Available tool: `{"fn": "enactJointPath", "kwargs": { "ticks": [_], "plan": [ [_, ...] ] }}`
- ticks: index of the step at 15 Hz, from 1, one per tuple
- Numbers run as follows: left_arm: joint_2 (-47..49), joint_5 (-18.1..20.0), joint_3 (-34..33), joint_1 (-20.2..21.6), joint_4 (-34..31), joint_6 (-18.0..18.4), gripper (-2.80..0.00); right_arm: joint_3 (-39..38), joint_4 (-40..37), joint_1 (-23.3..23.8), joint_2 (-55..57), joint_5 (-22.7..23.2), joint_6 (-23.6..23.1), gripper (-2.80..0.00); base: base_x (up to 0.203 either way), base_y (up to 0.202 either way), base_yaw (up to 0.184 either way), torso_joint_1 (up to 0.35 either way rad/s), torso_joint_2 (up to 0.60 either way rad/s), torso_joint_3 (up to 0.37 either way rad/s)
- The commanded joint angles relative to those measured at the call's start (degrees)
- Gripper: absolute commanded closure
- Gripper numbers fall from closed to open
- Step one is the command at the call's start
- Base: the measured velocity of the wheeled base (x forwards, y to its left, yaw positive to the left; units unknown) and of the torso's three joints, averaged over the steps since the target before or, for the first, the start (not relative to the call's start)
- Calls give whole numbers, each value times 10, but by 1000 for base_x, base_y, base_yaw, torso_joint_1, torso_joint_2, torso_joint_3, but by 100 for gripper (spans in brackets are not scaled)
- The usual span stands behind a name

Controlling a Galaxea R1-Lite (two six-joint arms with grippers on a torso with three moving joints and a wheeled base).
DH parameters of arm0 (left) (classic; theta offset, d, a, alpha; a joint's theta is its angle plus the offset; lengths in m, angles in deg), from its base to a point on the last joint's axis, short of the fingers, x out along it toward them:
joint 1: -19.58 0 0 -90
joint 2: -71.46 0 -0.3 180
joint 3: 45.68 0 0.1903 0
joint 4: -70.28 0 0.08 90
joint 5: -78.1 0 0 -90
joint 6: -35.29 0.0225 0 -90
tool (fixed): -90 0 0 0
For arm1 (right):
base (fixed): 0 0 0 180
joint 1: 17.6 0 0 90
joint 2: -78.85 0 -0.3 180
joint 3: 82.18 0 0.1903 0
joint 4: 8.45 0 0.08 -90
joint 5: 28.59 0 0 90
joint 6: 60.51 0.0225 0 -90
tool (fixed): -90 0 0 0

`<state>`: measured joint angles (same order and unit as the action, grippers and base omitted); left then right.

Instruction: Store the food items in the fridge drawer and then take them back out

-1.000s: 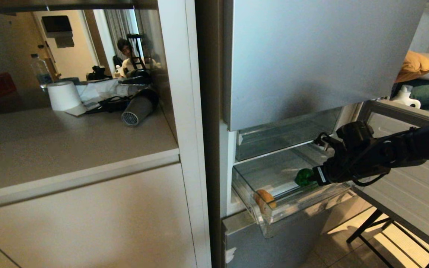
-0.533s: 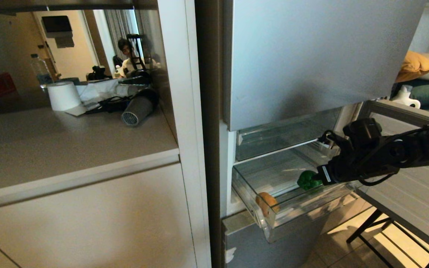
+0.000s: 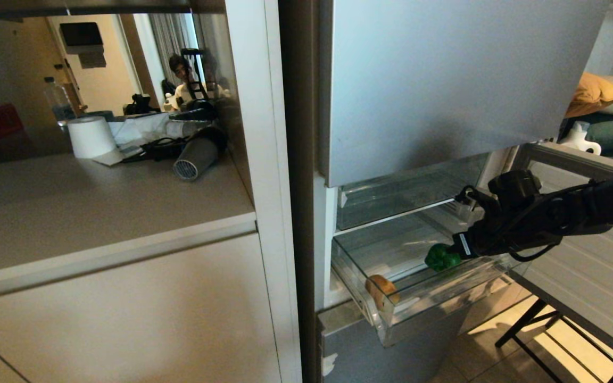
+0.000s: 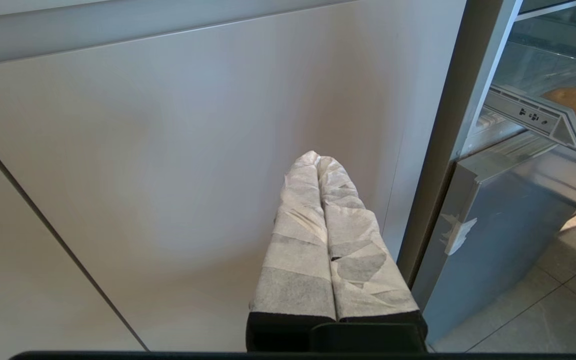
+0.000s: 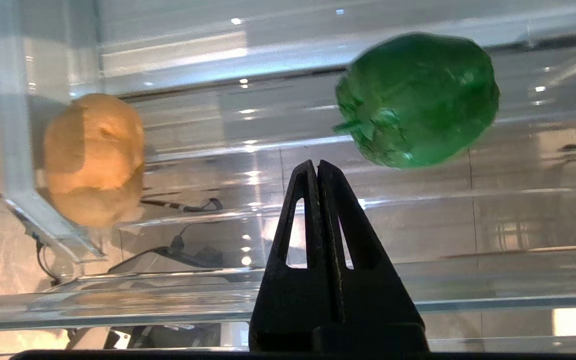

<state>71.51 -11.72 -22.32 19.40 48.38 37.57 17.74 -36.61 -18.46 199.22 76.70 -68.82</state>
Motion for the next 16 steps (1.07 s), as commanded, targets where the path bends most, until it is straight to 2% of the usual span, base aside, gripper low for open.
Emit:
{"fn": "enactJointPath", "kwargs": {
  "ticks": [1, 16],
  "plan": [
    [0, 0, -6, 0, 0, 0, 0, -7, -1, 1, 2, 1, -3, 0, 0, 0, 0, 0, 0, 0],
    [0, 0, -6, 0, 0, 0, 0, -174, 0, 9, -119, -18, -15, 0, 0, 0, 0, 0, 0, 0]
  ]
}}
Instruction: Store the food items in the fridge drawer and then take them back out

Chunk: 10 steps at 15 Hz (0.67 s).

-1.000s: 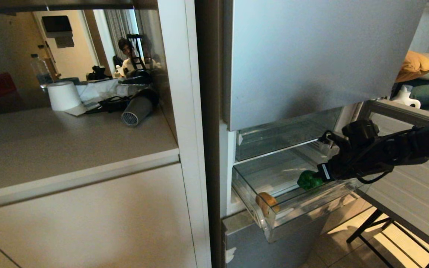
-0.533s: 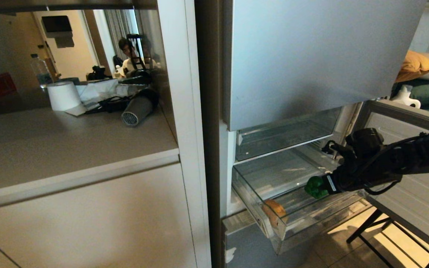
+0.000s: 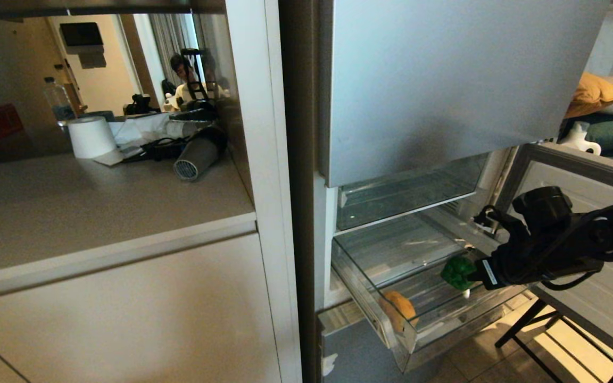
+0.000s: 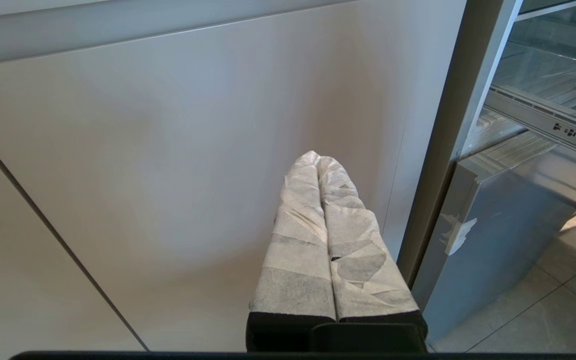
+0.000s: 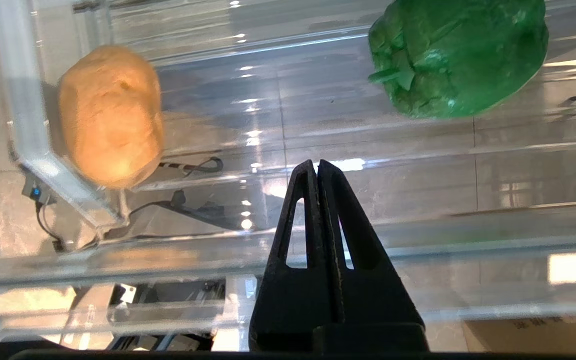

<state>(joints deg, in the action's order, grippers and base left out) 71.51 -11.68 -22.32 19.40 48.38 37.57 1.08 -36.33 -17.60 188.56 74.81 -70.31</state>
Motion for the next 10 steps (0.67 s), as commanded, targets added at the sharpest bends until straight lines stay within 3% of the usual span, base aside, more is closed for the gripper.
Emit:
{"fn": "enactJointPath", "kwargs": {
  "ticks": [1, 5, 10],
  "plan": [
    [0, 0, -6, 0, 0, 0, 0, -13, -3, 1, -13, 0, 0, 0, 0, 0, 0, 0, 0, 0],
    [0, 0, -6, 0, 0, 0, 0, -29, -2, 12, -24, 0, -7, 0, 0, 0, 0, 0, 0, 0],
    [0, 0, -6, 0, 0, 0, 0, 16, 29, 11, -15, 5, -2, 0, 0, 0, 0, 0, 0, 0]
  ]
}}
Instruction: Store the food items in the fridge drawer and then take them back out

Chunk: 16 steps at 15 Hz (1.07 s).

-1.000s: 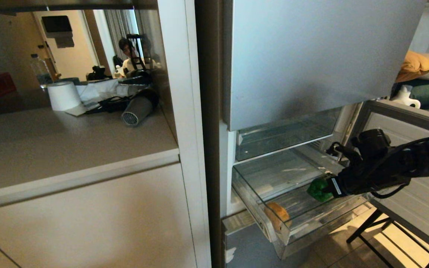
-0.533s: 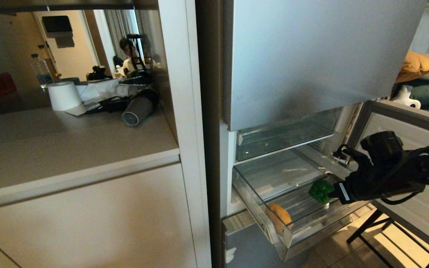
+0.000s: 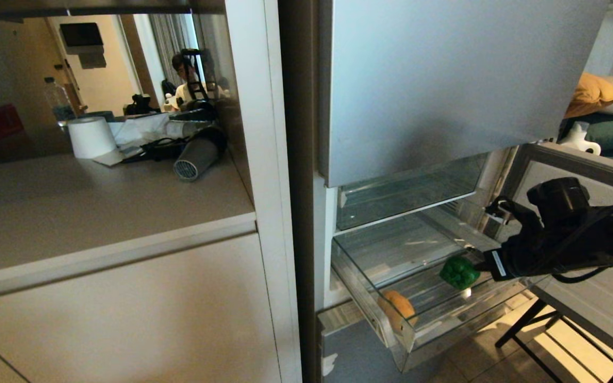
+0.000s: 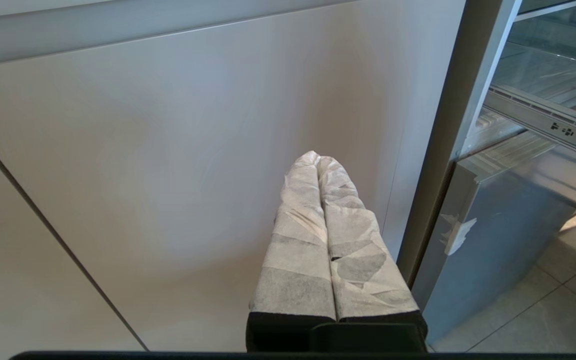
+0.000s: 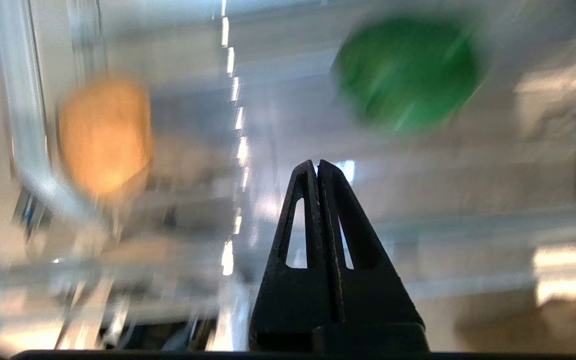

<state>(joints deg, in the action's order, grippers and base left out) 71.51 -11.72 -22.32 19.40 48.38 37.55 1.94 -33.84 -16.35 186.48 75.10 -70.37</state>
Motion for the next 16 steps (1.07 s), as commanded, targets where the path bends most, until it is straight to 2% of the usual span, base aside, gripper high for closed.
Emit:
{"fn": "enactJointPath", "kwargs": {
  "ticks": [1, 5, 9, 12, 16],
  "plan": [
    [0, 0, -6, 0, 0, 0, 0, 14, 9, -1, 4, 4, 0, 0, 0, 0, 0, 0, 0, 0],
    [0, 0, -6, 0, 0, 0, 0, 3, 7, -10, -64, 4, 2, 0, 0, 0, 0, 0, 0, 0],
    [0, 0, -6, 0, 0, 0, 0, -54, 7, -25, -210, 2, 26, 0, 0, 0, 0, 0, 0, 0],
    [0, 0, -6, 0, 0, 0, 0, -122, 7, -32, -372, -9, 44, 0, 0, 0, 0, 0, 0, 0],
    [0, 0, -6, 0, 0, 0, 0, -229, 7, -33, -624, -75, 50, 0, 0, 0, 0, 0, 0, 0]
  ]
}}
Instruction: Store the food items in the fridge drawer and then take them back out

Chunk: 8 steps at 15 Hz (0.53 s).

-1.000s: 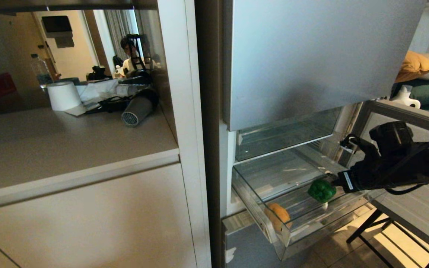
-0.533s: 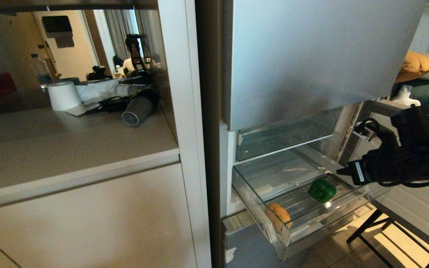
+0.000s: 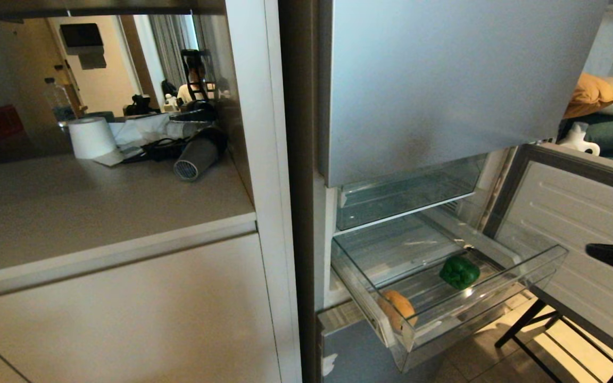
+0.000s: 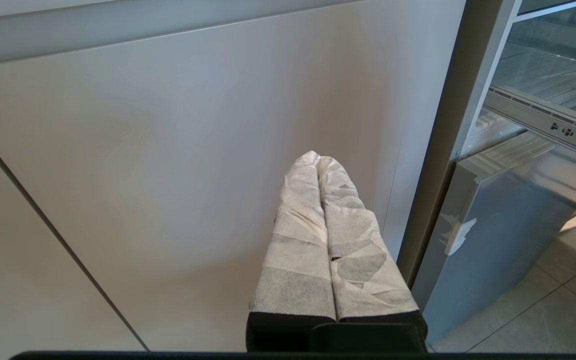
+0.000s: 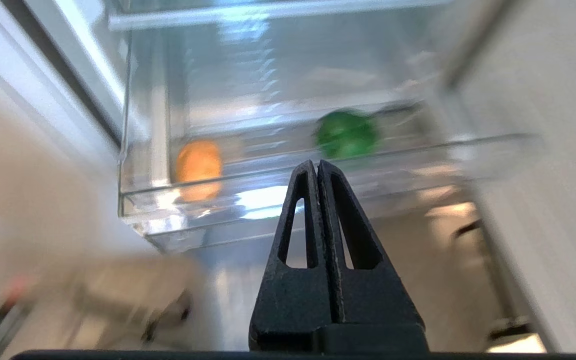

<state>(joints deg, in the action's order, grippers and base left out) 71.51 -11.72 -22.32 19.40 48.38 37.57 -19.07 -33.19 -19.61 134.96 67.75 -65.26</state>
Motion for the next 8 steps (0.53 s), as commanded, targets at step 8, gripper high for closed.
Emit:
{"fn": "enactJointPath", "kwargs": {
  "ticks": [8],
  "plan": [
    [0, 0, -6, 0, 0, 0, 0, -157, -112, 9, -493, -115, -1, 0, 0, 0, 0, 0, 0, 0]
  ]
}}
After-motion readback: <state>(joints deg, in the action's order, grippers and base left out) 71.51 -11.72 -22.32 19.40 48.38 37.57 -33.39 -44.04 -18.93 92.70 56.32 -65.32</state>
